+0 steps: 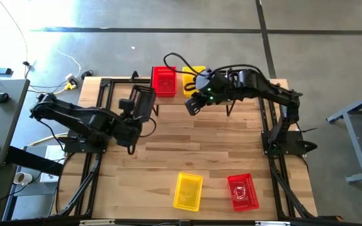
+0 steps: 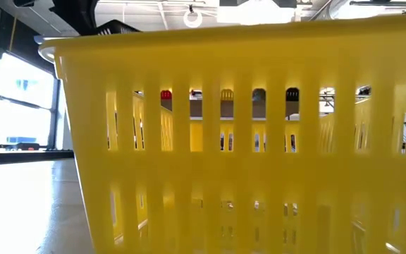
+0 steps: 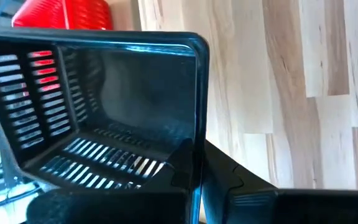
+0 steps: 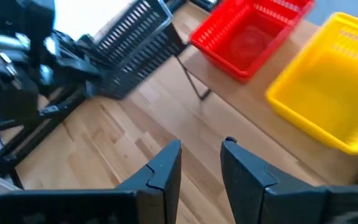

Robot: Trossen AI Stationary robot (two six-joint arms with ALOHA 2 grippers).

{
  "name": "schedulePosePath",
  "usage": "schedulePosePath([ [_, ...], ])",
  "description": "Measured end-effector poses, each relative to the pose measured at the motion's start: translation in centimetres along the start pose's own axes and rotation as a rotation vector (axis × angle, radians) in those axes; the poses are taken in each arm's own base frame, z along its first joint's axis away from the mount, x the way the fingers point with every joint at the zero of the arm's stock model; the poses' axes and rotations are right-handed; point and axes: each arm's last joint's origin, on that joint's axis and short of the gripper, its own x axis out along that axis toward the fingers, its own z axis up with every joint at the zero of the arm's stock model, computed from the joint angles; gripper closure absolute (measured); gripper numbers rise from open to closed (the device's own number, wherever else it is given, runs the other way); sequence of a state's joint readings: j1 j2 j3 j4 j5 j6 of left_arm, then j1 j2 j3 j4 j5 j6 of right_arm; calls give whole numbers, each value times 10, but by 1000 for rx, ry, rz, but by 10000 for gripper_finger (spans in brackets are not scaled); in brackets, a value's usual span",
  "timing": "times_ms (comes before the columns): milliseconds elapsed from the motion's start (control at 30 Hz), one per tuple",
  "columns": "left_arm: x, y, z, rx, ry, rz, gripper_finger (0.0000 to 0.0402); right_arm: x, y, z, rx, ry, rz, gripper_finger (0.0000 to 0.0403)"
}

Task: Stack baskets on shelf by color
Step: Stack the black bin on top of the other black bins on the shelf

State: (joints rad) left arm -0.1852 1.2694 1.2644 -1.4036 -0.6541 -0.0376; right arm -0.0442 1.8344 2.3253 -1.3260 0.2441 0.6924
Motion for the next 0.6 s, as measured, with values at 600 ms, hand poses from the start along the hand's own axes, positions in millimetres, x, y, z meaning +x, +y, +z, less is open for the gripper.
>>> schedulePosePath([
  [600,19,-44,19,241,205,91,401,68,45,2,19,-109,108,304],
])
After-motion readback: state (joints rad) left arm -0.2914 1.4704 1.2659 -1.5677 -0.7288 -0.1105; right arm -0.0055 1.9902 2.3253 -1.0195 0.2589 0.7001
